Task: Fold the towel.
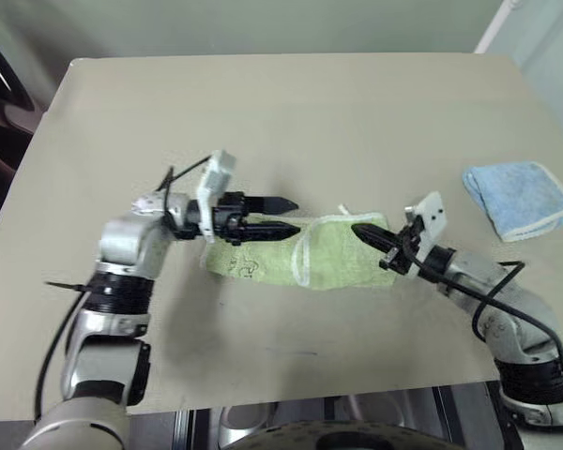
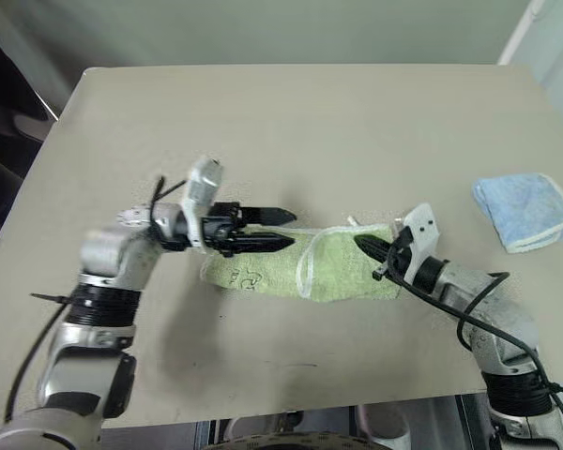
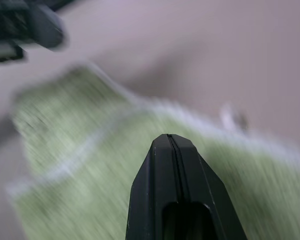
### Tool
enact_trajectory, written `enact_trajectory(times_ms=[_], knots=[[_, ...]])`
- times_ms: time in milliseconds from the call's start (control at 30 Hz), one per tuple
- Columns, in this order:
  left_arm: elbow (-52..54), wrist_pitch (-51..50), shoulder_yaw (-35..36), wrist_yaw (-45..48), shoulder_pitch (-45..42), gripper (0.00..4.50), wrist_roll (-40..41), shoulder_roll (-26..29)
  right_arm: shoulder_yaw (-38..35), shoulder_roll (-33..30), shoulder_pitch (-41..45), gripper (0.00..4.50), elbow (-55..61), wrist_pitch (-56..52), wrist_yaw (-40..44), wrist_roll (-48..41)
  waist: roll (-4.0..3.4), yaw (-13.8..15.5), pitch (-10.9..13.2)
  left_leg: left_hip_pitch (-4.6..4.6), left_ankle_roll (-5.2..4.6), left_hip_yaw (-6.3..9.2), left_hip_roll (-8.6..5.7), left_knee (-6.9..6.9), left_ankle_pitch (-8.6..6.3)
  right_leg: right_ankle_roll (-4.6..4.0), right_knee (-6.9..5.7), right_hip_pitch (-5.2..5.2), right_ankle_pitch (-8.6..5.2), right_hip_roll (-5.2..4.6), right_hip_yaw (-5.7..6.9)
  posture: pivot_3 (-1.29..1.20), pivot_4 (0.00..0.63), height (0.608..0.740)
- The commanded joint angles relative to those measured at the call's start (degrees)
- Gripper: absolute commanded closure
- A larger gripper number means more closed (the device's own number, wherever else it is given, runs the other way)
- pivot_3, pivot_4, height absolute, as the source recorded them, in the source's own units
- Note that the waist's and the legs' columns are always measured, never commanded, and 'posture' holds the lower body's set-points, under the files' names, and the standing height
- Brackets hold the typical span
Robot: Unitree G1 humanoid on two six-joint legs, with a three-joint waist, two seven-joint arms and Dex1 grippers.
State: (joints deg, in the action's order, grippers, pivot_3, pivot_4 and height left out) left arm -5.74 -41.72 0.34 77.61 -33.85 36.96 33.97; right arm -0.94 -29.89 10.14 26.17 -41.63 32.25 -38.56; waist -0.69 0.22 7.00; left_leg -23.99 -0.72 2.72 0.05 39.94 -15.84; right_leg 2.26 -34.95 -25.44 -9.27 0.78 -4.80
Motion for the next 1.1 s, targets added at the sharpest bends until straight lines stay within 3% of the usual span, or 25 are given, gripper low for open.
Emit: enact_trajectory(times_ms=[33,67,167,333,533,567,833,967,1100], knots=[[3.06,-4.06,3.52,0.4,1.52,0.03,3.41,4.15,-1.93,-0.77,1.99,4.5,2.99,-2.22,1.1,-3.74,0.0,-0.01,0.0,0.0,-0.03,0.0,0.0,0.0,-0.04,-0.01,0.0,0.0,-0.04,0.0,0.0,0.0,0.15,0.733],[3.73,-3.97,3.73,0.52,2.49,0.03,3.35,5.31,-1.98,-0.88,2.71,4.5,3.12,-2.72,1.32,-4.31,0.0,0.0,0.0,0.01,-0.05,0.01,0.0,0.0,-0.08,-0.02,0.0,0.0,-0.09,-0.01,0.0,0.0,0.15,0.733],[6.8,-4.2,6.22,-1.05,6.67,0.0,3.77,8.55,-1.96,-2.29,4.31,3.92,3.22,-2.82,3.92,-5.22,0.0,0.05,0.01,0.02,-0.1,0.0,-0.01,0.0,-0.12,-0.04,-0.01,-0.01,-0.13,-0.03,0.0,0.0,0.15,0.733],[12.16,-1.58,7.75,-1.87,11.47,0.0,3.22,11.91,-1.61,-6.06,3.76,2.26,3.85,-0.71,9.62,-4.87,0.03,0.24,0.02,0.01,-0.12,0.04,-0.01,0.02,-0.13,-0.55,-0.06,-0.03,-0.42,-0.03,0.01,0.0,0.15,0.733],[11.77,-1.4,12.4,-10.72,14.84,0.0,2.32,11.69,-0.17,-8.21,3.97,0.2,3.95,0.05,13.11,-4.3,0.03,-0.07,0.02,0.1,-0.12,0.02,0.0,0.04,-0.12,-0.77,-0.19,-0.04,-0.42,-0.01,0.01,0.0,0.15,0.733],[11.78,-3.82,13.64,-12.81,15.47,0.0,3.29,12.02,0.25,-8.23,3.9,0.02,3.83,0.09,13.37,-4.07,0.03,-0.13,0.03,0.13,-0.12,0.02,0.01,0.03,-0.12,-0.78,-0.25,-0.04,-0.42,-0.01,0.01,0.0,0.15,0.733],[11.73,-33.93,24.62,-20.26,23.15,0.0,17.55,19.47,2.69,-4.47,5.51,0.02,-1.21,0.88,11.41,-0.83,0.11,-0.86,0.06,0.2,-0.16,0.02,0.05,-0.03,-0.14,-1.09,-0.67,-0.26,-0.36,0.07,0.0,0.0,0.15,0.733],[13.31,-40.89,28.84,-23.76,26.65,0.0,20.62,19.66,3.17,-1.94,7.47,0.02,-3.66,0.88,10.53,0.37,0.15,-0.84,0.09,0.28,-0.36,0.02,0.03,-0.03,-0.26,-1.29,-1.02,-0.38,-0.34,0.06,-0.01,0.0,0.15,0.733],[12.11,-49.4,33.82,-28.79,25.92,0.0,25.05,16.07,3.94,0.66,8.76,0.02,-5.57,0.68,10.1,0.85,0.2,-0.72,0.11,0.39,-0.22,0.09,0.03,-0.16,-0.14,-1.45,-1.1,-0.37,-0.26,0.11,-0.01,0.0,0.15,0.733]])
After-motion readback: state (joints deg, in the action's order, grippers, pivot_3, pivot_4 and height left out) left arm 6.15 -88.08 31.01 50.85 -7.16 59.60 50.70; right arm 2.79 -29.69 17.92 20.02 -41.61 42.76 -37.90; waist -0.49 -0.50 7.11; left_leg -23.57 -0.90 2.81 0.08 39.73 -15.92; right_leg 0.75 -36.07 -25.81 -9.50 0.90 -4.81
